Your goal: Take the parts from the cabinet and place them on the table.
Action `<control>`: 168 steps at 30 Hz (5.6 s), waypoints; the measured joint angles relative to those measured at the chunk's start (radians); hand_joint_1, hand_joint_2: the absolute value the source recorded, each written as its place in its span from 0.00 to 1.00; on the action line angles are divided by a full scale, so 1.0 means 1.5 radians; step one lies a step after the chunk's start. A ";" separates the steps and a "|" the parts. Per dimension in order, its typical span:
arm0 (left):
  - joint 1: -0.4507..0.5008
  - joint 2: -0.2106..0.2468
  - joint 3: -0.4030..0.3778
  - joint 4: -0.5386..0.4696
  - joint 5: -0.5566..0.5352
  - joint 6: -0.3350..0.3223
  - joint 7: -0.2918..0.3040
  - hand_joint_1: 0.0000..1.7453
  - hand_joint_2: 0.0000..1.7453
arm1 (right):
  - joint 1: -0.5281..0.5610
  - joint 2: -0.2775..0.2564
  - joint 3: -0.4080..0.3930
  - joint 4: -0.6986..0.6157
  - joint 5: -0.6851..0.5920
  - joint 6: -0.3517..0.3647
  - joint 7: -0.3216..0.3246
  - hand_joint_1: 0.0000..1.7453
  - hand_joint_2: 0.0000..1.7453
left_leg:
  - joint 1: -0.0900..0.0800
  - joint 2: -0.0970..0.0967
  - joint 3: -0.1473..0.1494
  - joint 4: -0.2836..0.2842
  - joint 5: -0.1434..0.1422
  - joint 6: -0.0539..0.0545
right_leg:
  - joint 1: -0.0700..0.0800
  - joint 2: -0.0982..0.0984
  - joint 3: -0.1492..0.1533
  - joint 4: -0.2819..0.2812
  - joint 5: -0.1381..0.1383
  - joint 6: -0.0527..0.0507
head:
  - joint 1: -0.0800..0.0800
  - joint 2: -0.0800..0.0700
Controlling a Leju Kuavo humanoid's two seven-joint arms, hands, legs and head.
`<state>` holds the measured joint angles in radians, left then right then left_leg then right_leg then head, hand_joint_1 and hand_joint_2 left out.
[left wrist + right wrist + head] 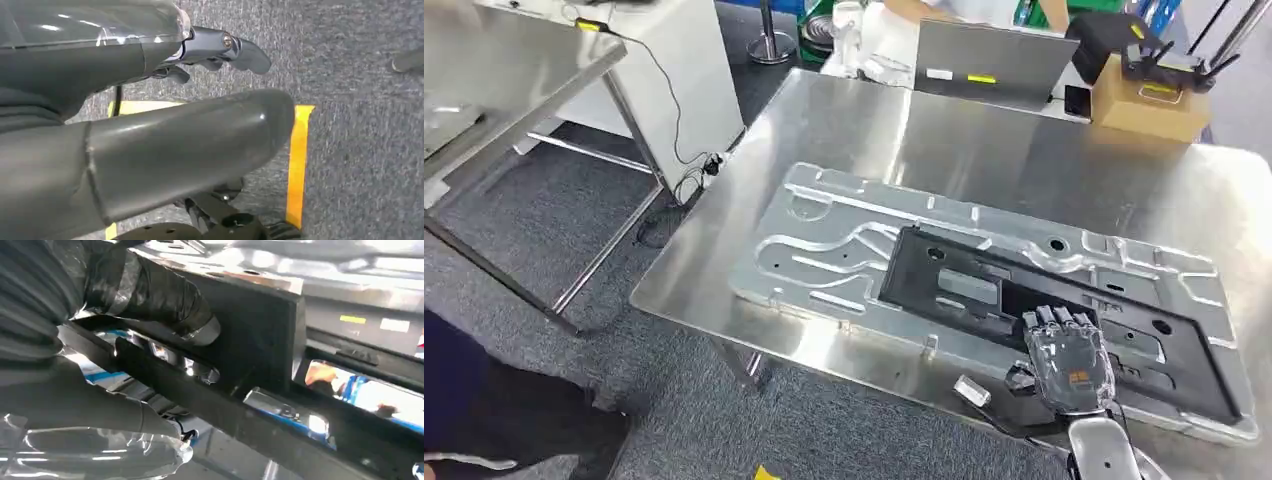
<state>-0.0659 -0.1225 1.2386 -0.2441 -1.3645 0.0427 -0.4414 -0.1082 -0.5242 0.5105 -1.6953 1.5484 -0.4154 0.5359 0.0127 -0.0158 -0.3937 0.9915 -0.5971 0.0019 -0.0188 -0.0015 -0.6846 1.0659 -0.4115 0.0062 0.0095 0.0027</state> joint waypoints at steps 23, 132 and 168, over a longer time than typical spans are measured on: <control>-0.004 0.006 -0.001 0.001 -0.008 0.003 -0.009 0.00 1.00 | -0.120 0.004 0.109 0.073 0.000 0.036 -0.127 0.00 1.00 | -0.012 -0.006 -0.109 0.008 0.093 0.041 | 0.004 0.005 0.004 0.150 -0.173 0.012 | 0.000 0.000; -0.006 0.002 0.026 0.002 0.015 -0.035 -0.015 0.00 0.00 | -0.015 0.107 -0.014 0.143 0.000 -0.007 -0.158 0.00 1.00 | 0.000 0.014 -0.140 0.150 0.072 -0.008 | 0.003 -0.009 0.037 -0.033 -0.008 -0.017 | -0.002 0.000; 0.001 -0.017 0.070 0.001 0.040 -0.011 -0.013 0.00 0.00 | 0.127 0.488 -0.873 0.753 -0.452 -0.044 -0.672 0.00 0.00 | -0.007 0.009 -0.043 -0.013 0.044 0.012 | 0.005 -0.009 0.049 -0.039 -0.004 0.003 | -0.001 0.000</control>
<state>-0.0642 -0.1476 1.3443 -0.2422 -1.3050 0.0263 -0.4604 0.0825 0.2083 -0.7989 -0.5663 0.8709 -0.4822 -0.4719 0.0022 -0.0030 -0.4581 0.9721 -0.5309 0.0197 -0.0116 -0.0149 -0.6108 1.0081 -0.4180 0.0104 0.0080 0.0027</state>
